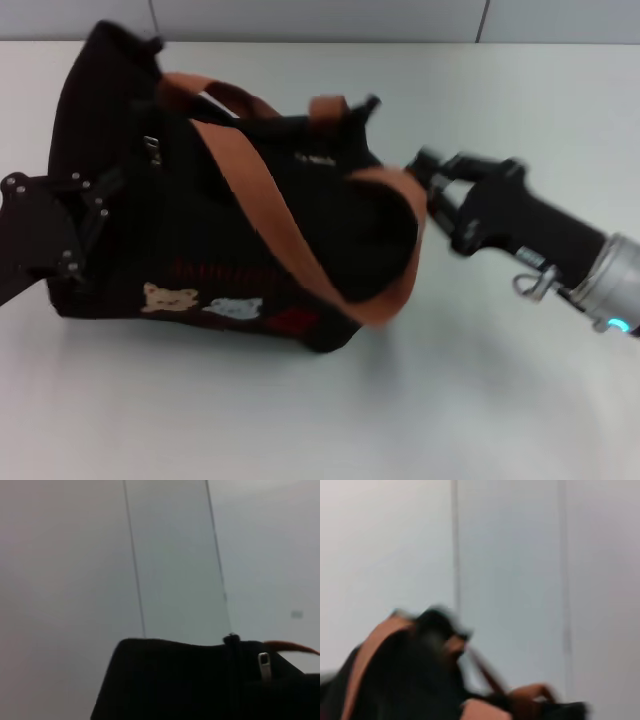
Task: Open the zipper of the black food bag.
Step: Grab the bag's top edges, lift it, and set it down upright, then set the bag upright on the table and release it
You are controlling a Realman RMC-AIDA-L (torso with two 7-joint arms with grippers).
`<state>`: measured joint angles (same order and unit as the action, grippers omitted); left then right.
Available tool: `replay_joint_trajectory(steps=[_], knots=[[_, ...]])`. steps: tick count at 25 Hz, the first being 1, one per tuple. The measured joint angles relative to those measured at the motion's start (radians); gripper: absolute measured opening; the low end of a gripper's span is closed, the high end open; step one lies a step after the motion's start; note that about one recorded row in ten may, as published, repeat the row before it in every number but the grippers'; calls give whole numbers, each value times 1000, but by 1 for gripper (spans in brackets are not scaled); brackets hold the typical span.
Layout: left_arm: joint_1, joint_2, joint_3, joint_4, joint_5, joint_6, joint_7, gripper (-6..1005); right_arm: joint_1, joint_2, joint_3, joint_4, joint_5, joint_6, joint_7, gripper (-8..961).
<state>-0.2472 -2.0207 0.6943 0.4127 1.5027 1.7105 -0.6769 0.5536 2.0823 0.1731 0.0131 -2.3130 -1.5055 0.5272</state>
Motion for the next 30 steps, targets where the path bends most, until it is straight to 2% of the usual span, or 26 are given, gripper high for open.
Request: replay_joint_trajectory(steps=[1, 2, 3, 5, 6, 7, 9, 10, 13, 15, 18, 20, 21, 22, 24, 26, 29, 30], knots=[[0, 0, 0, 0, 0, 0, 0, 30, 0, 0, 0, 0, 0, 0, 0, 124], [6, -1, 3, -8, 0, -25, 1, 30, -16, 0, 76, 1, 0, -9, 2, 131], [6, -1, 3, -8, 0, -25, 1, 30, -16, 0, 76, 1, 0, -9, 2, 167], [9, -5, 9, -23, 1, -61, 4, 30, -38, 0, 184, 3, 0, -20, 7, 240], [9, -5, 9, -23, 1, -61, 4, 30, -38, 0, 184, 3, 0, -20, 7, 276], [7, -11, 10, -34, 2, -82, 6, 30, -50, 0, 247, 5, 0, -25, 12, 312], [4, -17, 11, -40, 2, -95, 6, 30, -55, 0, 277, 5, 0, -25, 16, 312], [-4, -33, 14, -49, 2, -117, 7, 30, -61, 1, 320, 6, 0, -25, 34, 312], [-17, -44, 30, -53, 2, -141, 7, 30, -63, 1, 340, 4, 0, -22, 56, 312], [-55, -49, 72, -85, 1, -179, 8, 31, -64, 0, 352, 1, 0, -22, 75, 312], [-86, -49, 77, -126, -2, -188, 8, 31, -68, 0, 360, 0, 0, -25, 77, 311], [-141, -52, 72, -186, -5, -200, 8, 31, -75, 0, 378, 2, 0, -25, 87, 311], [-141, -52, 72, -186, -5, -200, 8, 31, -75, 0, 378, 2, 0, -25, 87, 311], [-178, -57, 60, -227, -14, -218, 8, 31, -81, 0, 401, 2, 4, -24, 108, 311], [-200, -58, 53, -255, -25, -231, 9, 31, -85, 1, 414, 2, 7, -23, 117, 311], [-262, -59, 38, -330, -57, -294, 13, 31, -98, 2, 451, 5, 15, -23, 130, 315], [-290, -59, 34, -351, -62, -331, 4, 31, -106, 2, 456, 8, 30, -25, 144, 320], [-298, -59, 28, -359, -62, -340, -21, 32, -115, 2, 457, 10, 53, -26, 164, 358]])
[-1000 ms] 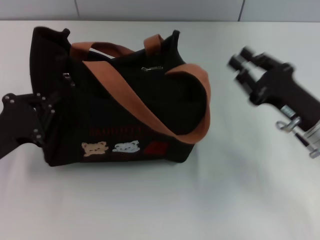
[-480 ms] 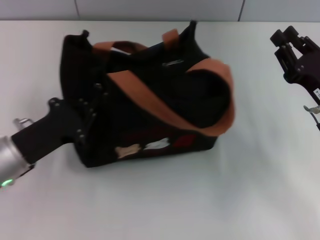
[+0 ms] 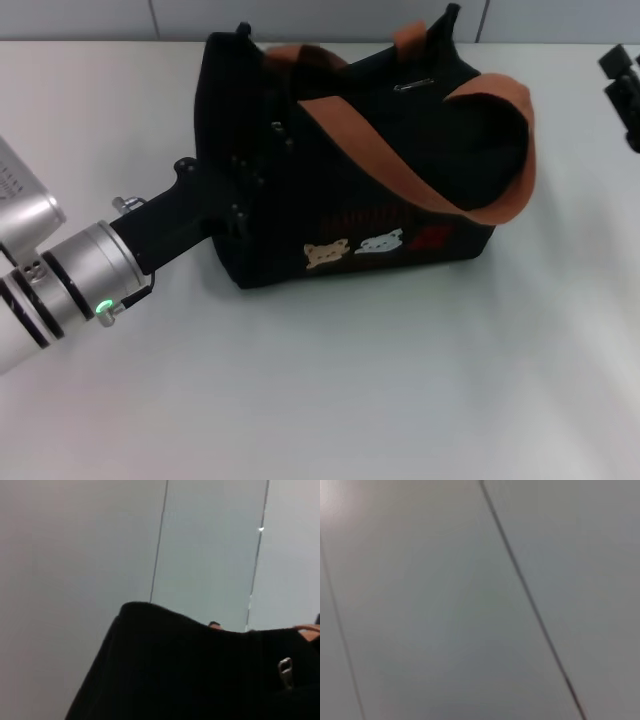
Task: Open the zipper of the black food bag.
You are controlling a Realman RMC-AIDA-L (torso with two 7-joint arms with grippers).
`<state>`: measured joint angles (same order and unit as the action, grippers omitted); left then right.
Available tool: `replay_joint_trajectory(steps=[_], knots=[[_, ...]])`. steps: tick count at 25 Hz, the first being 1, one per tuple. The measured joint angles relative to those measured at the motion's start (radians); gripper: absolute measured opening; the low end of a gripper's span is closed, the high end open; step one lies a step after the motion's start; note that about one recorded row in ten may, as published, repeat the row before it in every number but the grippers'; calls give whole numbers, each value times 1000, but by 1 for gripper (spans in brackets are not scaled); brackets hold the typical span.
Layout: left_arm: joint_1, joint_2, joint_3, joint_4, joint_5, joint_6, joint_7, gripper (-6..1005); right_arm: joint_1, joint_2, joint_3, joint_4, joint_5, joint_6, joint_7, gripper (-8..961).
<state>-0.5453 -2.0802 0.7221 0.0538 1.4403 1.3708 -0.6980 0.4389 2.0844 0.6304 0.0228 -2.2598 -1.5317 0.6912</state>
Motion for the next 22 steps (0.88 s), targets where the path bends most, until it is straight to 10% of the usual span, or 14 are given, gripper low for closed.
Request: replay_joint_trajectory(steps=[5, 7, 11, 14, 17, 22], knots=[[47, 6, -38, 16, 0, 56, -51, 32, -13, -5, -4, -10, 12, -22, 34, 548], [95, 11, -41, 63, 0, 114, -100, 32, -15, -12, -10, -46, 10, -74, 80, 774], [172, 17, -36, 162, 4, 219, -187, 154, -8, -31, -48, -150, 2, -208, 209, 776], [250, 42, -15, 276, 29, 379, -270, 253, 8, -62, -197, -266, -1, -345, 315, 777], [288, 94, 4, 366, 125, 585, -329, 369, 33, -114, -566, -398, -1, -505, 389, 777], [279, 109, 9, 449, 274, 629, -409, 742, 80, -111, -918, -465, 2, -603, 416, 777]])
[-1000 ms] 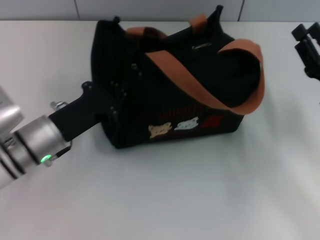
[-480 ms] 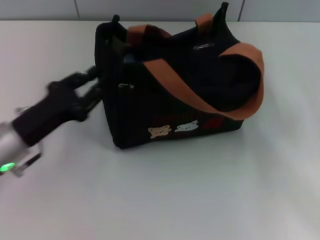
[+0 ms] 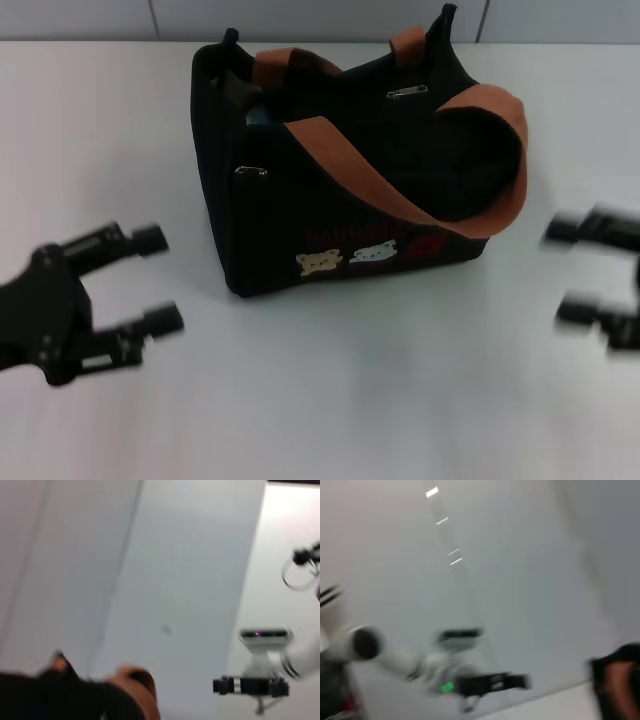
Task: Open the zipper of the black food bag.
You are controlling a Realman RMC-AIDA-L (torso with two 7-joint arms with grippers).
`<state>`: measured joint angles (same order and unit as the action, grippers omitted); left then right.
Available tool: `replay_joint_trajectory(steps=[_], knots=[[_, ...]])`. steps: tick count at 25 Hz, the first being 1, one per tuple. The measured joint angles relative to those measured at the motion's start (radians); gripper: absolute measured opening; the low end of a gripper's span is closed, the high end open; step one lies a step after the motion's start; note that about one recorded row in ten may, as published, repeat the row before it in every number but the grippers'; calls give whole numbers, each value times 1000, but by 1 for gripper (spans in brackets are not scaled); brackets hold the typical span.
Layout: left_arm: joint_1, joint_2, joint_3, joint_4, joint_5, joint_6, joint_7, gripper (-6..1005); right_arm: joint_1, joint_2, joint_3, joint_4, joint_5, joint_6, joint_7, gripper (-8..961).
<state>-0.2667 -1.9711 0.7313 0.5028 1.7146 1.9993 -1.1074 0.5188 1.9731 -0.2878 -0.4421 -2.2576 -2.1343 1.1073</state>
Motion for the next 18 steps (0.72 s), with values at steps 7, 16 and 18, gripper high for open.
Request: replay_joint_trajectory(steps=[7, 16, 18], knots=[[-22, -15, 0, 12, 61, 0, -8, 864, 59, 39, -86, -34, -1, 10, 17, 777], [-33, -19, 0, 6, 65, -1, -9, 864, 76, 42, -89, -42, -3, 15, 33, 777], [-34, -20, 0, 6, 64, -1, -9, 864, 78, 42, -89, -44, -3, 15, 39, 777]])
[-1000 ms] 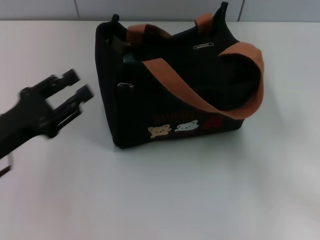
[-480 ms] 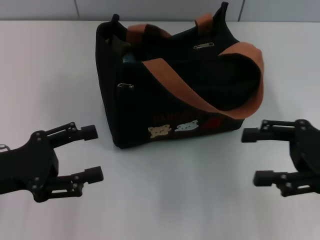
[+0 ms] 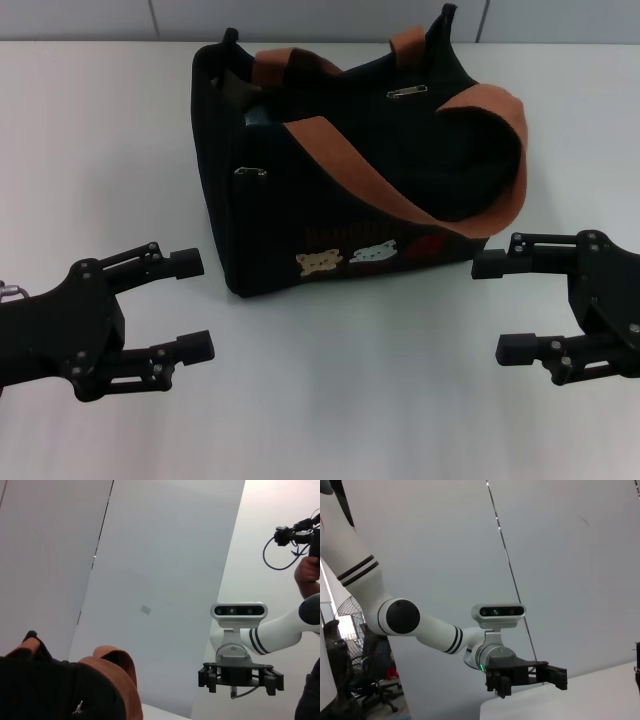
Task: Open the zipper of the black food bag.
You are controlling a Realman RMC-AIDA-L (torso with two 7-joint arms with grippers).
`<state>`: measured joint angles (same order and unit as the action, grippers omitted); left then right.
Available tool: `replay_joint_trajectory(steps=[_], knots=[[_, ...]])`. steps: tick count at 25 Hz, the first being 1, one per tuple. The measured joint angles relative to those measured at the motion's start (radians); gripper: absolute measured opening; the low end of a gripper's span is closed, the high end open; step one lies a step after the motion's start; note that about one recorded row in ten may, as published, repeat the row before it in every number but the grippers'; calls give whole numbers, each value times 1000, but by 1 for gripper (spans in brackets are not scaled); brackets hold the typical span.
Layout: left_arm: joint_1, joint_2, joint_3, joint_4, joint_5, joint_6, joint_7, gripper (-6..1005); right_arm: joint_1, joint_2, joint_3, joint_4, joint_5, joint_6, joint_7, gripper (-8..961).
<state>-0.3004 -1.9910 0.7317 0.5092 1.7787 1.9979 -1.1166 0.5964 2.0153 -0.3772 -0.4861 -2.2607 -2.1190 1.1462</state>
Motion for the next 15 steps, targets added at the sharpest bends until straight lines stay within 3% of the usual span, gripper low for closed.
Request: replay_joint_trajectory(steps=[15], knots=[[-3, -11, -3, -3, -5, 2, 4, 864, 0, -8, -2, -7, 0, -8, 16, 777]])
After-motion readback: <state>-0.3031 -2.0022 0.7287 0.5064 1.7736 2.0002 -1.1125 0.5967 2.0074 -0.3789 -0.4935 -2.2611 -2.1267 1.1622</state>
